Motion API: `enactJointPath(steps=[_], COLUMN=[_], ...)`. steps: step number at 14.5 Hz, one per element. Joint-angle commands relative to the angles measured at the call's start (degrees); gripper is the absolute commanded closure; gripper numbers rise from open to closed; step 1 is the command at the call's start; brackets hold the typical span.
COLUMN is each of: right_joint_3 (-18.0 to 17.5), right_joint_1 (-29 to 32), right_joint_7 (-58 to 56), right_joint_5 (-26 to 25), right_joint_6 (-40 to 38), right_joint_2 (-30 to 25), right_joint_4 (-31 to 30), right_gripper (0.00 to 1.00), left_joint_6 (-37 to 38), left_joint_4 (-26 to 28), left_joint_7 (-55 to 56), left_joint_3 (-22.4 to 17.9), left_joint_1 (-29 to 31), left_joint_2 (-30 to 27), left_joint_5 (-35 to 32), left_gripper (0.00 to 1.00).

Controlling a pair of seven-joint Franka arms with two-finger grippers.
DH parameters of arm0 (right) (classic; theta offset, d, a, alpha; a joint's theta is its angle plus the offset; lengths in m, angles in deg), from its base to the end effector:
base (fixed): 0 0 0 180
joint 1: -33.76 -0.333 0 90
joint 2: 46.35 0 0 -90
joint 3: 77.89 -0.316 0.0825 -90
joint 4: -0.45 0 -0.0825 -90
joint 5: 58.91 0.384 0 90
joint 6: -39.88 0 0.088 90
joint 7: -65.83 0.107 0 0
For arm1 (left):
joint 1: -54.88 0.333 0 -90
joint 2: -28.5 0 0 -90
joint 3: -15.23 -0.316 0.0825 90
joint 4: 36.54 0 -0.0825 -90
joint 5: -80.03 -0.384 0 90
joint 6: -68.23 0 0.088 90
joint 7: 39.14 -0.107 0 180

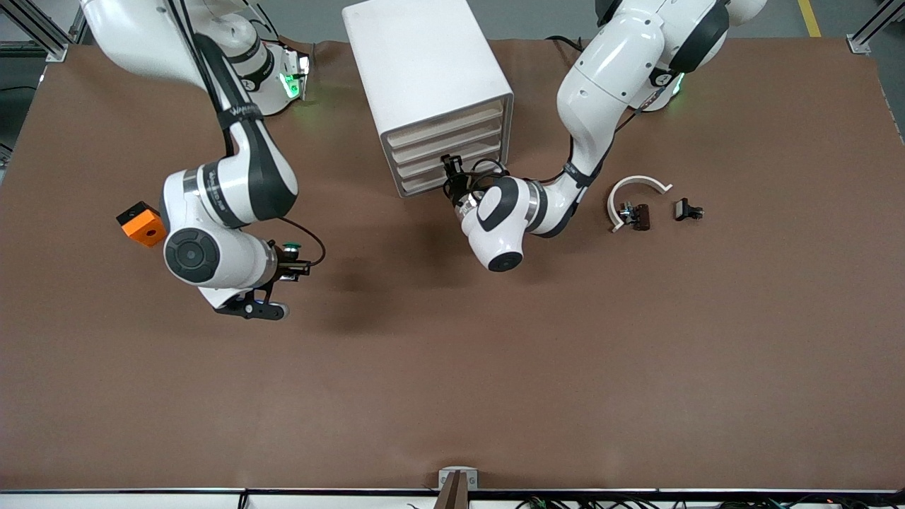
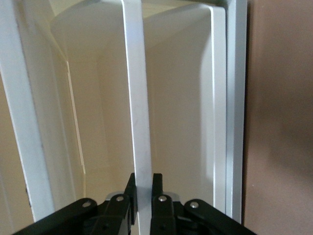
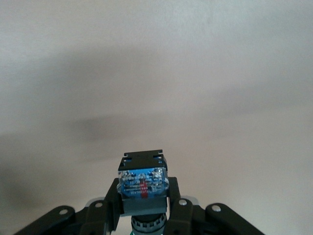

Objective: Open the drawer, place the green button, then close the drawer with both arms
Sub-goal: 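Carry the button with the right gripper toward the open drawer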

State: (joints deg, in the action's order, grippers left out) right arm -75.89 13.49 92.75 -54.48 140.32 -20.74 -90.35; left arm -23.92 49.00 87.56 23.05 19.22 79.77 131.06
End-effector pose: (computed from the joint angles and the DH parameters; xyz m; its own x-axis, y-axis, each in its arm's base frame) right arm 0.6113 0.2118 0.3586 0.9464 -0.1773 -0.2698 -0.1626 -0.9837 0.0763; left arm 0.4184 -0.4915 0.1438 -0.3490 0.9354 -0.0565 0.3697 0.0820 -0.9255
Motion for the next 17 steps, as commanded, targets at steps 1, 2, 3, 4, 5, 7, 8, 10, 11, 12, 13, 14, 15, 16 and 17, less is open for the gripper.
enactJointPath(steps=[1,2,3,4,5,7,8,10,11,12,13,14,15,16,17], right_joint_3=[0.28,0.28,0.28,0.28,0.28,0.2,0.2,0.11,0.11,0.19,0.2,0.2,0.2,0.2,0.2], right_joint_1=[-3.71,-5.11,-6.78,-8.1,-9.42,-12.75,-14.6,-17.33,-18.73,-19.62,-20.24,-20.59,-20.94,-21.55,-22.43], right_joint_7=[8.04,10.41,13.92,17.08,19.99,28.85,33.77,41.68,46.34,49.69,52.6,54.54,57.08,59.54,61.22], right_joint_5=[0.05,-0.03,-0.03,-0.03,0.05,0.23,0.4,1.72,4.07,6.01,7.94,8.92,9.71,10.42,10.51], right_joint_6=[-3.66,-4.1,-4.19,-4.28,-4.28,-4.28,-4.11,-3.5,-3.32,-3.06,-2.62,-1.66,-0.69,-0.24,0.72], right_joint_2=[-2.13,-2.66,-3.01,-3.1,-3.19,-3.19,-3.11,-3.02,-2.93,-2.84,-2.84,-2.84,-2.76,-2.67,-2.67], right_joint_4=[1.76,1.76,1.94,2.37,2.64,3.34,3.43,3.52,3.96,4.05,4.14,4.05,3.79,3.61,3.35], right_gripper=[0.8,0.8,0.8,0.8,0.8,0.8,0.79,0.78,0.77,0.77,0.77,0.77,0.76,0.76,0.76], left_joint_6=[0.75,0.66,0.66,0.57,0.48,0.39,0.39,0.31,0.31,0.31,0.13,0.04,-0.39,-1.09,-1.71], left_joint_4=[-2.03,-2.82,-3.87,-3.97,-4.4,-5.64,-6.07,-7.04,-8.18,-9.14,-9.94,-10.64,-11.0,-11.0,-11.09], left_joint_7=[0.04,-0.22,-0.31,-0.4,-0.31,-0.31,-0.4,-0.4,-0.4,-0.4,-0.49,-0.57,-1.18,-2.67,-3.82], left_joint_3=[-0.96,-1.31,-1.49,-2.44,-3.41,-3.6,-3.6,-3.6,-3.6,-3.6,-3.6,-3.6,-3.6,-3.6,-3.6], left_joint_1=[0.59,1.29,1.47,1.56,1.82,2.61,3.57,4.98,5.42,5.86,6.56,7.18,7.53,7.62,7.8], left_joint_2=[0.59,0.67,0.76,0.67,0.59,0.67,0.59,0.5,0.58,0.59,0.59,0.59,0.5,0.41,0.41], left_joint_5=[0.91,1.0,0.91,1.0,1.08,1.08,1.08,1.08,1.0,1.0,1.08,1.08,1.08,1.08,1.08], left_gripper=[1.0,1.0,1.0,1.0,1.0,1.0,1.0,1.0,1.0,1.0,1.0,1.0,1.0,0.99,0.94])
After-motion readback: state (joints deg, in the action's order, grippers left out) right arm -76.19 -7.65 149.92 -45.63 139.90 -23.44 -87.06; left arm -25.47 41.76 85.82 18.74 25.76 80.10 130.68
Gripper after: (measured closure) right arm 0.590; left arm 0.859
